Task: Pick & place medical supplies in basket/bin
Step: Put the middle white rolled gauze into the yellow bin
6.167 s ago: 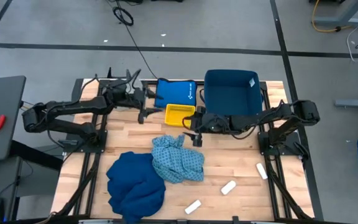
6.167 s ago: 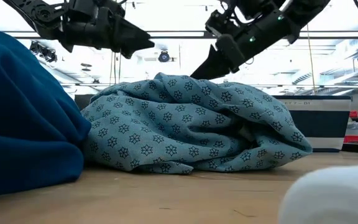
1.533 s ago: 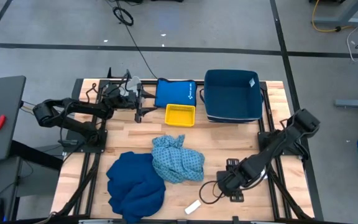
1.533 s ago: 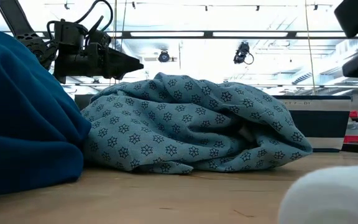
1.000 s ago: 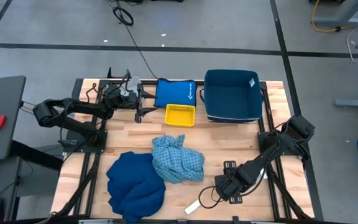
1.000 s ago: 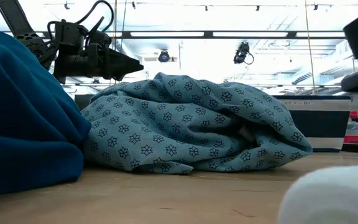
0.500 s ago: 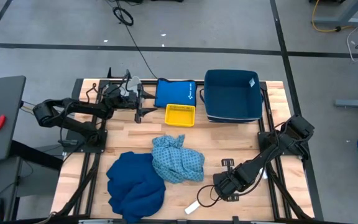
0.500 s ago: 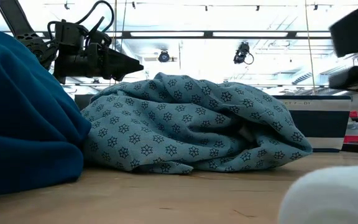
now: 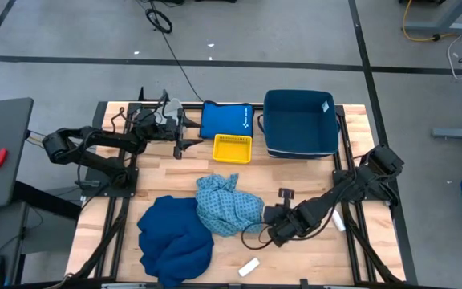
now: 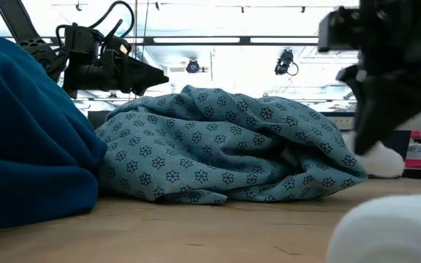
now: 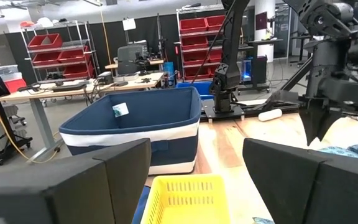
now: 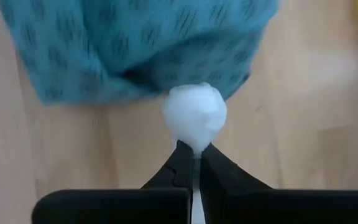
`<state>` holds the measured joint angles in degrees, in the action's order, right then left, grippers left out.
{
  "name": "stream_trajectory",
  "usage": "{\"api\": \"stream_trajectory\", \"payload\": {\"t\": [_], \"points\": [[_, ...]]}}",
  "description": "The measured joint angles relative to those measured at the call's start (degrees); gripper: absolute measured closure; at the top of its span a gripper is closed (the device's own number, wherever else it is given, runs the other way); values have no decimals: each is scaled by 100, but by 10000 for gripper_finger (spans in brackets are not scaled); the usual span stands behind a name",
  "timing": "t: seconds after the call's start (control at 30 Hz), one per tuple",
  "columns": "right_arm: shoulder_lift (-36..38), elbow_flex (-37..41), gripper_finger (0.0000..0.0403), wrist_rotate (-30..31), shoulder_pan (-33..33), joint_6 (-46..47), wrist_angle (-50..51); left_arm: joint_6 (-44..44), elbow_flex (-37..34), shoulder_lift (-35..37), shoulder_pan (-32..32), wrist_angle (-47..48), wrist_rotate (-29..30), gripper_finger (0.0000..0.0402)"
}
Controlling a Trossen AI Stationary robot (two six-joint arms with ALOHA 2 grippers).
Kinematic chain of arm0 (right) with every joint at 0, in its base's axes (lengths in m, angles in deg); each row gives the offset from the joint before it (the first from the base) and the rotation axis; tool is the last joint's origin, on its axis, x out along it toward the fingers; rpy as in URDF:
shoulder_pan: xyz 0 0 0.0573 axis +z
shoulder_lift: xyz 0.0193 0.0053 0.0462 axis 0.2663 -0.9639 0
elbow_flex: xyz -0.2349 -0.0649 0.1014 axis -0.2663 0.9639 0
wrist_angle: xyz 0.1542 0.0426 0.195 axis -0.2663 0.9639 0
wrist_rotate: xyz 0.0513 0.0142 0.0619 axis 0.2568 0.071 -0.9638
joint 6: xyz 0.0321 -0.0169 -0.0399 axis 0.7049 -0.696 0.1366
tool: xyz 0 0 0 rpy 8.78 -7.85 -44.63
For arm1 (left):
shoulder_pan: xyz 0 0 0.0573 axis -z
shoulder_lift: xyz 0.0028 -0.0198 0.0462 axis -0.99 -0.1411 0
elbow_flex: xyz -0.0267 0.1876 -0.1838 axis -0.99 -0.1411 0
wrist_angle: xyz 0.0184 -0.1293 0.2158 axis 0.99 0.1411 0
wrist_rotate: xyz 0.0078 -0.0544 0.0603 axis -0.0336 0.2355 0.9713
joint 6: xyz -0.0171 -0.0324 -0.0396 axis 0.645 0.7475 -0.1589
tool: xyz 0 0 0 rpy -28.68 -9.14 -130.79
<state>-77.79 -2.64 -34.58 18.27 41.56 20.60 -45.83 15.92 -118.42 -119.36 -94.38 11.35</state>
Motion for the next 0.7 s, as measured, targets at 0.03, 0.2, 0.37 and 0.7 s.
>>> {"api": "stream_trajectory", "payload": {"t": [0.03,0.2,0.37,0.7], "points": [[0,-76,396,154,4,64,77,25,0,0,0,0,-24,143],[0,-534,396,1232,-16,312,668,90,0,0,1,-5,-127,143],[24,-685,396,2194,-288,-19,355,135,-2,0,0,-68,-136,143],[155,467,397,1345,-1297,-3367,-5007,194,-2,2,4,-157,-424,143]]}}
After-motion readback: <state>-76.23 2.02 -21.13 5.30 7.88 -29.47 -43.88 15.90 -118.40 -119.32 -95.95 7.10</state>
